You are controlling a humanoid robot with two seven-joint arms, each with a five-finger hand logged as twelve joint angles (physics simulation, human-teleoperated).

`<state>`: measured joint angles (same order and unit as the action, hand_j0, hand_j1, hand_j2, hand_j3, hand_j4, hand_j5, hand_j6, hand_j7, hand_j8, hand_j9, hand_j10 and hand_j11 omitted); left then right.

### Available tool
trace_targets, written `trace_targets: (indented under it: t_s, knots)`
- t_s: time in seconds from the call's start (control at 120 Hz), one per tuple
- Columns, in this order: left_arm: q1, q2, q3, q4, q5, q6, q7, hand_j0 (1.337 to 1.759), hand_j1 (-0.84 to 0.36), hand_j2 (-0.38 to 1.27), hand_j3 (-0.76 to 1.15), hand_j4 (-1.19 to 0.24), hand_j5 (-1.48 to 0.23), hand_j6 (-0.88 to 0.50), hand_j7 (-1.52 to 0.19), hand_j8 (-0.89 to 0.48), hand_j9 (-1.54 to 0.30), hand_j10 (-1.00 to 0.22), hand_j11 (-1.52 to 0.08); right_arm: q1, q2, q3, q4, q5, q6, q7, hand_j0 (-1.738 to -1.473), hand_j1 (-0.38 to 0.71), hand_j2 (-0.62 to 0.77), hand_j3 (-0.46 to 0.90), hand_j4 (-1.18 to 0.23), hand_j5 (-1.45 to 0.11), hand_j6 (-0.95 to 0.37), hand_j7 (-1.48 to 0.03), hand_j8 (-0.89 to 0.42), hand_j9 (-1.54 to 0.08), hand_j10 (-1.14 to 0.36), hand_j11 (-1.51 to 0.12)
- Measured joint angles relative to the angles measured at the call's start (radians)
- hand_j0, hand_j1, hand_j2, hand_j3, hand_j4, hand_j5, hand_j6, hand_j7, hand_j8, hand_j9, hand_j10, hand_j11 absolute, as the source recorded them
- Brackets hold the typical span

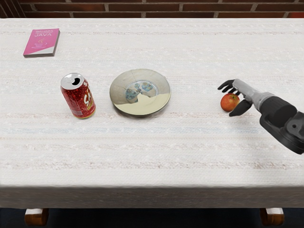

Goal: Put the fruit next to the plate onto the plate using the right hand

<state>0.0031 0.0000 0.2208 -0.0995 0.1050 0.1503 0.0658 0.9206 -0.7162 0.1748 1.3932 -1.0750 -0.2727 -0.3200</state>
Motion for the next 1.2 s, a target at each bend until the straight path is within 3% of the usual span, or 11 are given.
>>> trace_targets:
  t_s: [0.417,0.717,0.933,1.2]
  knots:
    - [0.0,0.0,0.0,0.0,0.0,0.0,0.0,1.658,0.05,0.05,0.0,-0.25,-0.32,-0.25,-0.32,-0.25,-0.32,-0.25,-0.32,-0.006,0.014,0.0,-0.027,0.01,-0.001,0.002,-1.658,0.12,-0.06,0.0,-0.46,-0.47,-0.43,-0.52,-0.29,-0.52,-0.37,-0.52]
    - [0.0,0.0,0.0,0.0,0.0,0.0,0.0,1.658,0.05,0.05,0.0,-0.25,-0.32,-0.25,-0.32,-0.25,-0.32,-0.25,-0.32,-0.013,0.04,0.003,-0.057,0.004,-0.006,0.006,-1.658,0.16,-0.05,0.0,-0.56,-0.46,-0.47,-0.57,-0.34,-0.57,-0.37,-0.59]
    - [0.0,0.0,0.0,0.0,0.0,0.0,0.0,1.658,0.05,0.05,0.0,-0.25,-0.32,-0.25,-0.32,-0.25,-0.32,-0.25,-0.32,-0.014,0.045,0.003,-0.065,0.028,-0.002,0.013,-1.658,0.21,-0.07,0.0,-0.57,-0.55,-0.51,-0.63,-0.38,-0.62,-0.46,-0.64]
    - [0.0,0.0,0.0,0.0,0.0,0.0,0.0,1.658,0.05,0.05,0.0,-0.25,-0.32,-0.25,-0.32,-0.25,-0.32,-0.25,-0.32,-0.02,0.061,0.004,-0.082,0.03,-0.002,0.012,-1.648,0.32,0.02,-0.01,-0.61,-0.62,-0.54,-0.7,-0.35,-0.65,-0.42,-0.68]
